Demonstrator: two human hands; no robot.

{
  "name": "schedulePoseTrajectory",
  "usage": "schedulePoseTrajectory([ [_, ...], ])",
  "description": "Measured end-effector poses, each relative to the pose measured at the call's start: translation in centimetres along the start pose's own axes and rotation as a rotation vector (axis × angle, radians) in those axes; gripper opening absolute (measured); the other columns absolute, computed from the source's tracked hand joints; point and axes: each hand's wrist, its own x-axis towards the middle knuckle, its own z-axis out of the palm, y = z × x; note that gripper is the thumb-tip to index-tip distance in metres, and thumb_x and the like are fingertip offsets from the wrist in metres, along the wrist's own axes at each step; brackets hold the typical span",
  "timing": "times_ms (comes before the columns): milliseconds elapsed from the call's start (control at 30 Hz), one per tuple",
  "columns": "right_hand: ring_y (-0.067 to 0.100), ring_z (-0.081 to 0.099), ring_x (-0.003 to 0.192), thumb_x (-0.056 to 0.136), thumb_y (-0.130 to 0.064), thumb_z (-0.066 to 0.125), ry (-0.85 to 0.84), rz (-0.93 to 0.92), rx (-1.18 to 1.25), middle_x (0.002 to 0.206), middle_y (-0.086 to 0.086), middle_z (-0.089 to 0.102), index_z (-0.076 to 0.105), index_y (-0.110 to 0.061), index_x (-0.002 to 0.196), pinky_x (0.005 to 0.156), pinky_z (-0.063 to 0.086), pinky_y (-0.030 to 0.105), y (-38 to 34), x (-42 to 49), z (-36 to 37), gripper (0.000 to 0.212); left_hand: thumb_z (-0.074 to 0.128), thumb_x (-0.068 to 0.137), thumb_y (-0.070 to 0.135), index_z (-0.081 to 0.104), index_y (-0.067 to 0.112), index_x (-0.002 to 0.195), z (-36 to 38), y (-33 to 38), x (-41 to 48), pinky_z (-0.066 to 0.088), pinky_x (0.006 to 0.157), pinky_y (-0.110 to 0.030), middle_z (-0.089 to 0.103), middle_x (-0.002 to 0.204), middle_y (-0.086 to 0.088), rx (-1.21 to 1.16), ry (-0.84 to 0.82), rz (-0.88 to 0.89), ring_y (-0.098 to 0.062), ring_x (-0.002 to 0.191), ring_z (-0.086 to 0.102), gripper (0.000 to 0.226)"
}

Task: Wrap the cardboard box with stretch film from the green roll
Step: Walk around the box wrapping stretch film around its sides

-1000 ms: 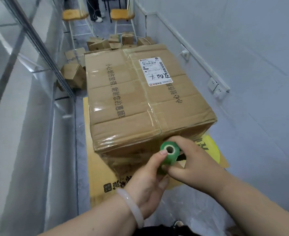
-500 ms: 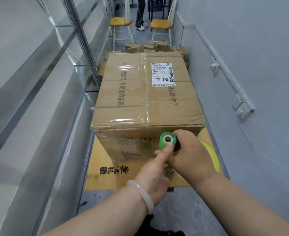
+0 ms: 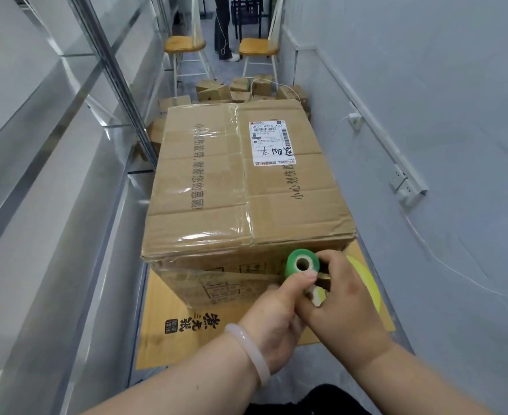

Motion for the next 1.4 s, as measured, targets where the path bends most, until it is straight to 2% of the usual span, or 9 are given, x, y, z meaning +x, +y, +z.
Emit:
schedulePoseTrajectory([
  [133,0.015,0.060,0.092,0.070,-0.035,0.073,-0.009,-0.019,-0.029,0.099,-0.008,0.060,0.051,-0.025,0.108,0.077,0.052,0.036,0.6,0.2,-0.4,0.045,0.084,0.071,0.026,0.063,0.003,0.127,0.1,-0.3,0.4,0.060,0.078,-0.028,0.071,0.124,-0.016,0.025,-0.026,-0.009,-0.022,0.108,0.069,0.064],
  [300,0.010,0.060,0.082,0.067,-0.053,0.060,-0.037,-0.117,-0.047,0.089,-0.014,0.059,0.049,-0.034,0.100,0.070,0.053,0.037,0.9,1.5,-1.6,0.040,0.071,0.090,0.024,0.069,0.007,0.113,1.1,-0.4,0.3,0.055,0.089,-0.031,0.077,0.106,-0.010,0.051,-0.025,0.018,-0.018,0.095,0.071,0.029],
  [433,0.013,0.056,0.075,0.064,-0.050,0.061,-0.052,-0.162,-0.045,0.085,-0.008,0.055,0.049,-0.023,0.094,0.063,0.051,0.041,1.8,1.2,-2.0,0.043,0.080,0.069,0.029,0.060,0.000,0.127,0.7,-1.9,0.5,0.059,0.081,-0.027,0.073,0.118,-0.015,0.005,-0.020,0.088,-0.019,0.103,0.073,0.067],
  [600,0.015,0.063,0.074,0.062,-0.054,0.062,-0.111,-0.176,0.025,0.083,-0.017,0.059,0.041,-0.031,0.097,0.063,0.053,0.040,1.7,1.2,-3.0,0.047,0.089,0.060,0.036,0.037,0.001,0.145,1.0,-3.2,0.5,0.058,0.090,-0.032,0.062,0.136,-0.021,-0.118,-0.022,0.168,-0.029,0.125,0.062,0.105],
  [733,0.004,0.056,0.081,0.064,-0.050,0.064,-0.114,-0.303,0.014,0.089,-0.019,0.055,0.050,-0.031,0.108,0.069,0.044,0.012,2.1,2.8,-4.0,0.050,0.095,0.045,0.055,0.041,0.004,0.143,2.7,-3.7,0.2,0.059,0.086,-0.027,0.069,0.129,-0.015,-0.147,0.026,0.207,-0.024,0.119,0.067,0.124],
  [867,0.007,0.051,0.073,0.064,-0.039,0.073,-0.086,-0.412,-0.092,0.079,-0.007,0.056,0.059,-0.019,0.080,0.061,0.040,0.016,3.0,3.3,-4.8,0.029,0.073,0.067,0.053,0.057,0.002,0.130,4.3,-4.4,0.0,0.057,0.088,-0.026,0.075,0.116,-0.010,-0.115,0.071,0.194,-0.018,0.110,0.071,0.083],
  [1000,0.011,0.047,0.071,0.061,-0.036,0.082,-0.100,-0.387,-0.164,0.079,-0.006,0.053,0.054,-0.020,0.079,0.053,0.036,0.020,3.1,3.6,-5.7,0.037,0.074,0.076,0.038,0.064,0.005,0.118,5.4,-4.5,-0.1,0.052,0.096,-0.029,0.076,0.112,-0.009,-0.117,0.034,0.203,-0.016,0.107,0.071,0.055],
  [1200,0.007,0.057,0.072,0.067,-0.042,0.067,-0.361,-0.205,-0.029,0.080,-0.011,0.060,0.046,-0.031,0.090,0.064,0.049,0.034,3.7,3.5,-7.3,0.032,0.079,0.078,0.038,0.071,0.007,0.109,7.2,-4.9,0.5,0.055,0.087,-0.027,0.077,0.109,-0.010,-0.149,0.112,0.216,-0.016,0.100,0.073,0.044],
  [1400,0.003,0.057,0.094,0.070,-0.029,0.067,-0.482,-0.377,0.031,0.097,-0.020,0.059,0.053,-0.039,0.106,0.077,0.051,0.027,5.3,4.9,-8.3,0.040,0.072,0.070,0.053,0.074,0.010,0.109,8.8,-4.0,0.8,0.056,0.096,-0.036,0.078,0.103,-0.008,-0.072,0.242,0.203,-0.020,0.098,0.071,0.058],
])
